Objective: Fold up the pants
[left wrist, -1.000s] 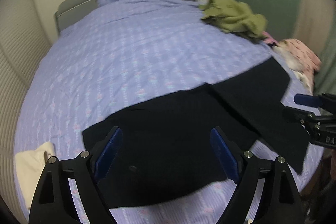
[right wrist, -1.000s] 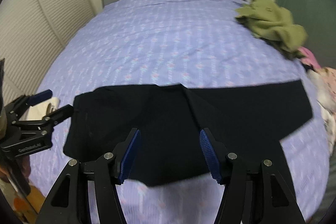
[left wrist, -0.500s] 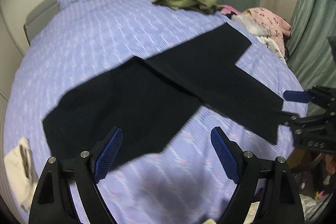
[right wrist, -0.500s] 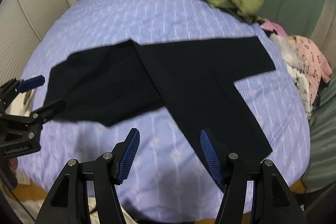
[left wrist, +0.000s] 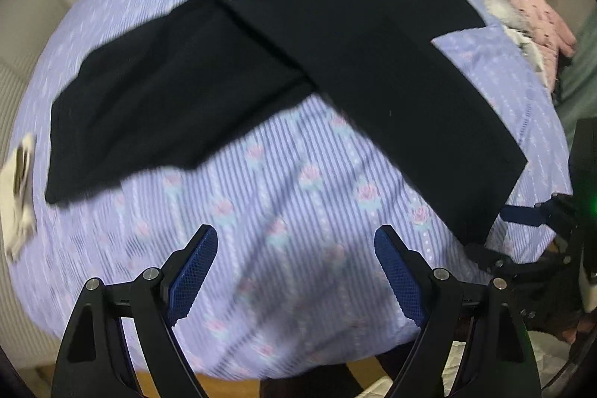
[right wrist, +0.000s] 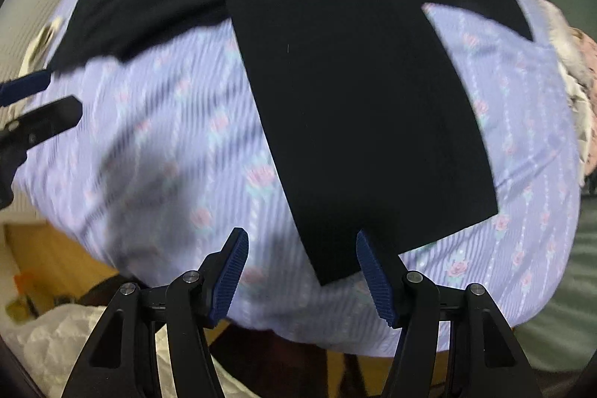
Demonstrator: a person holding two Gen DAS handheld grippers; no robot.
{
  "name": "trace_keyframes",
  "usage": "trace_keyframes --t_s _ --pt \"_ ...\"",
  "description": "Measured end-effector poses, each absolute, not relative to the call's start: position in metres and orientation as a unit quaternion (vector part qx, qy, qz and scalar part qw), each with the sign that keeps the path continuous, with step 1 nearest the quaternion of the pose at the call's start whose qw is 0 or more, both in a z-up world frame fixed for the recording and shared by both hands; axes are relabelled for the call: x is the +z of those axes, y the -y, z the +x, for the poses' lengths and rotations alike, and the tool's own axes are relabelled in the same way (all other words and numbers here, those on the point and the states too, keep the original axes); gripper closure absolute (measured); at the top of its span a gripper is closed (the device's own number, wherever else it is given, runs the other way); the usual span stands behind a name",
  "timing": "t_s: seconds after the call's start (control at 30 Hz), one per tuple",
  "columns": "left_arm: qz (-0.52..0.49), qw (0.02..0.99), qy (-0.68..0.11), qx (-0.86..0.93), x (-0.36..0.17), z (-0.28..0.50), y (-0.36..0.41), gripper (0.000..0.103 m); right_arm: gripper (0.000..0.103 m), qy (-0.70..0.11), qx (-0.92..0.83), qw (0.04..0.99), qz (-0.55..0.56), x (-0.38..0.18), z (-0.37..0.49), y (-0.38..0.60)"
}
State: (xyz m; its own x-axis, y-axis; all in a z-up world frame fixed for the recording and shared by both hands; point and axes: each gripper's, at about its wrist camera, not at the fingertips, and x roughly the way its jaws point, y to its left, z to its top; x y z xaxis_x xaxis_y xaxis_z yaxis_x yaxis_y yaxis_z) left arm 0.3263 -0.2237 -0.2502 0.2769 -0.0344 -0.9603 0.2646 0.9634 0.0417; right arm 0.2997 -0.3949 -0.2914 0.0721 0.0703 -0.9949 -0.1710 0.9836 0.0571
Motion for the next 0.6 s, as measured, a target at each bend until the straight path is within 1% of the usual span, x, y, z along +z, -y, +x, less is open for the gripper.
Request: trace_keyframes --t_s 0.23,0.47,0.53,0.57,0.6 --pt "0.096 0.773 -0.624 -0.072 -0.270 0.318 0.235 0.017 0.041 -0.693 0.091 0.711 -0.084 -0.330 0.295 0.393" --pt "0.109 0.768 -0.627 -0.072 -0.271 0.326 0.242 0.017 0.043 -0.693 0.084 0.704 -0.129 -0.355 0.300 0.383" --pt "0.115 0.769 -0.625 -0.075 -0.269 0.330 0.243 0.017 0.052 -0.693 0.079 0.704 -0.134 -0.356 0.303 0.382" --pt "0.116 0.769 -0.624 -0.076 -0.268 0.332 0.243 0.017 0.067 -0.692 0.078 0.705 -0.132 -0.355 0.304 0.382" --pt "0.115 0.768 -0.625 -0.077 -0.268 0.335 0.242 0.017 0.079 -0.692 0.081 0.706 -0.126 -0.351 0.305 0.383"
